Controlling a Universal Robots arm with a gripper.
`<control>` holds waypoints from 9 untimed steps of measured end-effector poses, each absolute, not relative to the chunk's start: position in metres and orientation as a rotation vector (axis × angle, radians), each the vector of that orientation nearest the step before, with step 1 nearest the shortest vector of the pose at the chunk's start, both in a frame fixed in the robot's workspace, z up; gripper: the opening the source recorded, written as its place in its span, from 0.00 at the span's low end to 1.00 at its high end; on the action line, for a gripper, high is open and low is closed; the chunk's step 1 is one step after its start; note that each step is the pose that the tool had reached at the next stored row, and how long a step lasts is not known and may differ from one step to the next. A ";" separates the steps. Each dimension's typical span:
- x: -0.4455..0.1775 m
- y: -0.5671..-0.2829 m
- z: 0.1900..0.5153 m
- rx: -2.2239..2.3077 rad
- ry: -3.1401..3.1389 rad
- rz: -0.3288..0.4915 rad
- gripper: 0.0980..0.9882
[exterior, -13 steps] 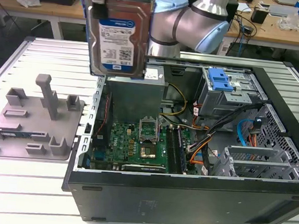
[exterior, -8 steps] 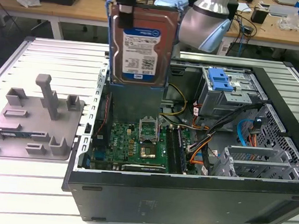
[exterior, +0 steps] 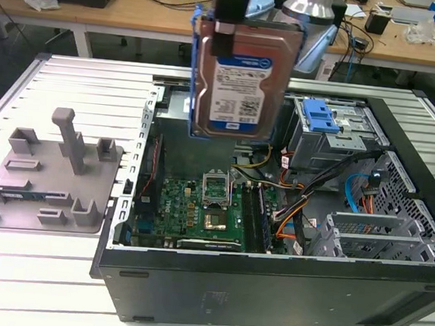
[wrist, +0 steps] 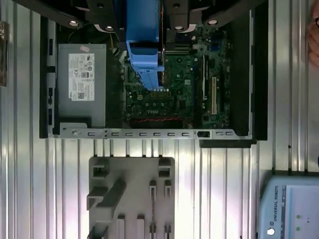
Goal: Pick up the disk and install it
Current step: 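Pick up the disk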
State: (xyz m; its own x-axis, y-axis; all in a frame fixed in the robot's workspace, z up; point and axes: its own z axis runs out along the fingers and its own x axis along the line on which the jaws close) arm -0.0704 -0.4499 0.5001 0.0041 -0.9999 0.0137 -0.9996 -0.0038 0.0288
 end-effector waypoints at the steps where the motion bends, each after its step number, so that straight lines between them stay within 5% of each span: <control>1: -0.063 -0.454 0.500 2.204 -2.196 -0.017 0.30; 9: -0.018 -0.482 0.500 2.204 -2.196 -0.017 0.30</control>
State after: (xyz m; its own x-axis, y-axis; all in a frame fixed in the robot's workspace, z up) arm -0.0179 -0.4823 0.4998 0.0040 -0.9999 0.0136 -0.9996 -0.0036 0.0289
